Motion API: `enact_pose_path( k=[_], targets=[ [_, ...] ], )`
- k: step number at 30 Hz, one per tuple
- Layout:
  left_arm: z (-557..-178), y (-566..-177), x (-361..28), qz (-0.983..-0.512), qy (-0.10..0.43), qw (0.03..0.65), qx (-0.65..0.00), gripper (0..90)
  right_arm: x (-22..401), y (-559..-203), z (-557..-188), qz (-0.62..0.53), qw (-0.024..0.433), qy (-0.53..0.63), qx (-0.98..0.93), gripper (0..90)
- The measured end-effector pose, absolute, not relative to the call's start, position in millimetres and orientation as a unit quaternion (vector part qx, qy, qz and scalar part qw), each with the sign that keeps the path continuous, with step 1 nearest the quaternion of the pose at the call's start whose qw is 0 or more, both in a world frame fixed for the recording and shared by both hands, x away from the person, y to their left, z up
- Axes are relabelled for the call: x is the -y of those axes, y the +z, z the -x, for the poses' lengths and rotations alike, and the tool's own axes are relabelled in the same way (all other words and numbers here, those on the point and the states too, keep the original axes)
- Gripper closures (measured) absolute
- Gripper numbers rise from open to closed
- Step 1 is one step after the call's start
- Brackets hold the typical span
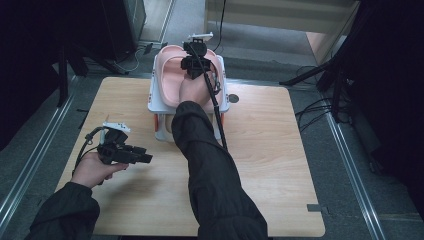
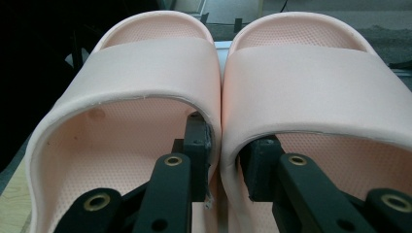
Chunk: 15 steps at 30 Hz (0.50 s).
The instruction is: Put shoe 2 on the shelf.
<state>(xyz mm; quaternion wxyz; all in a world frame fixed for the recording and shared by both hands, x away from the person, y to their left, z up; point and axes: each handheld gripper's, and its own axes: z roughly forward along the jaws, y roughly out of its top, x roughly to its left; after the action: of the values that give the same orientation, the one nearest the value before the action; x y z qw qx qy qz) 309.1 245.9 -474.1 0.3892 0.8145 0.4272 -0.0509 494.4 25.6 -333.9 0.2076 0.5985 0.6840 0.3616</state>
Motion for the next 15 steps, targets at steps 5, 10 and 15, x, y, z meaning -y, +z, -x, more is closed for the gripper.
enact_pose_path(
  k=[5, 10, 15],
  targets=[
    [-309.1, -474.1, -247.8, -0.812, -0.051, 0.391, -0.432, 48.6, -25.6, -334.1, -494.1, -0.593, 0.208, 0.361, -0.689, 70.5],
    [-309.1, -474.2, -248.8, -0.811, -0.051, 0.392, -0.431, 48.5, -25.5, -334.1, -493.9, -0.594, 0.207, 0.361, -0.689, 69.2],
    [-309.3, -474.2, -249.0, -0.811, -0.050, 0.392, -0.432, 48.5, -26.5, -335.2, -493.1, -0.588, 0.206, 0.367, -0.691, 65.0]
  ],
)
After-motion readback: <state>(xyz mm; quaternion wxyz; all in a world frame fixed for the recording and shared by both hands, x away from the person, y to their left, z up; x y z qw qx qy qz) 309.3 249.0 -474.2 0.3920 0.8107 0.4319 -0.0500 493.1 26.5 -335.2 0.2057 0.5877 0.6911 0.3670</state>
